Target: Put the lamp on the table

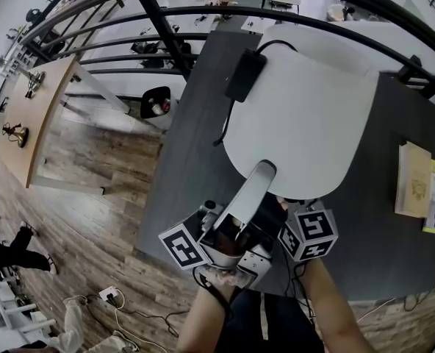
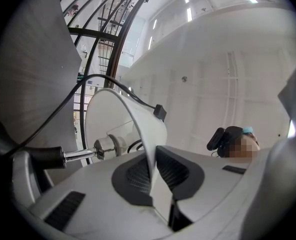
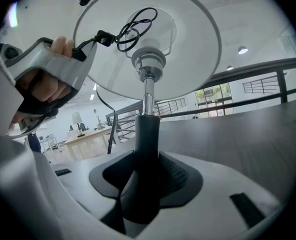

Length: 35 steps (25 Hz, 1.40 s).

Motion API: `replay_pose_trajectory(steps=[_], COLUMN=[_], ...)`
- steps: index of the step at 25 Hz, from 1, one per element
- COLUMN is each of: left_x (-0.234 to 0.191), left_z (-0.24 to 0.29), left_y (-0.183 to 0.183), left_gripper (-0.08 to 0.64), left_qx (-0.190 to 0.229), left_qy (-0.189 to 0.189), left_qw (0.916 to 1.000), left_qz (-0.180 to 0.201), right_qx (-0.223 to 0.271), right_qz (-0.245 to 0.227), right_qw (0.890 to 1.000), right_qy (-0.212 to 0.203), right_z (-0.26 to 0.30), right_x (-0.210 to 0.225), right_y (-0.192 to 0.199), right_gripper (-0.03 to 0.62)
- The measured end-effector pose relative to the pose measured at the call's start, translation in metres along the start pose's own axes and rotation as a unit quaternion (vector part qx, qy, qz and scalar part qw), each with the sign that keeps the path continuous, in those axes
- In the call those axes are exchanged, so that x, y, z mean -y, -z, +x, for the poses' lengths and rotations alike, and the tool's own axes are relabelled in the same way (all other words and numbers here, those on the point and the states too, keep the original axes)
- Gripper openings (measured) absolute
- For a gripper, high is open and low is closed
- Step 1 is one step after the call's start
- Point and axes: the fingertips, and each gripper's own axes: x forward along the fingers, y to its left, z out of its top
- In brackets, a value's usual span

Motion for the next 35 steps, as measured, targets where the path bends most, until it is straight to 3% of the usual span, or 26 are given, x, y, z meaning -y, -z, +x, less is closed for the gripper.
replay_pose_trajectory(steps=[35], left_x=[0.004], left_z=[-0.011], left_y=[0.001], left_gripper=[0.048], left_qx=[0.02], left_qy=[0.007], left_qw=[0.9998], left_qz=[0.004], right_qx=[0.021], right_qz=[0.029], right_qw=[0.999], right_qy=[-0.011], right_z=[-0.011], right_x=[-0.003], right_y=[0.006], right_gripper=[0.176])
